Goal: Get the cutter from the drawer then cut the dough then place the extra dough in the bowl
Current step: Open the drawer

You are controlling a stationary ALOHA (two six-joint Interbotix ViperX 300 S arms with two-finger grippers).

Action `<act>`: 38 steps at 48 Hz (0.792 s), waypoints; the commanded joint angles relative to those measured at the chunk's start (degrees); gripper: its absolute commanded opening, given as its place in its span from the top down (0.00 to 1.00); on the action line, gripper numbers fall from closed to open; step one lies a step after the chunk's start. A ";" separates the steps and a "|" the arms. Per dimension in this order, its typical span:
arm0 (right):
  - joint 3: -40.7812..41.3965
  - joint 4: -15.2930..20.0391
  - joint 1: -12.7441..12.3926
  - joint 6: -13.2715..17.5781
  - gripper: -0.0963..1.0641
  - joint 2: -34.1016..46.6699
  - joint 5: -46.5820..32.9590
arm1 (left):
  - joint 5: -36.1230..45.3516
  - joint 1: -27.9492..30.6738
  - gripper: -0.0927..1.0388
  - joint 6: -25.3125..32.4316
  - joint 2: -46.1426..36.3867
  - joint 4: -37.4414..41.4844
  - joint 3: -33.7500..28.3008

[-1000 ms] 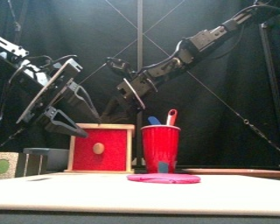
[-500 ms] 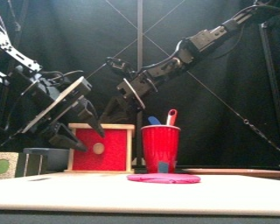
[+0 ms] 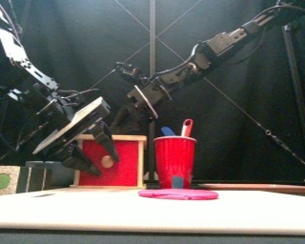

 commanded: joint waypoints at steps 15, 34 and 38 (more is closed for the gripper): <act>0.00 0.18 0.09 -0.09 0.90 -0.18 0.88 | -0.88 0.44 0.29 0.18 -0.88 0.00 -0.62; 0.00 0.18 0.09 0.00 0.90 -0.09 0.88 | -1.23 -0.09 0.32 0.18 -1.85 0.00 -0.26; 0.09 0.18 0.09 0.00 0.90 -0.09 0.88 | -1.23 -0.26 0.34 0.26 -1.85 0.00 -0.18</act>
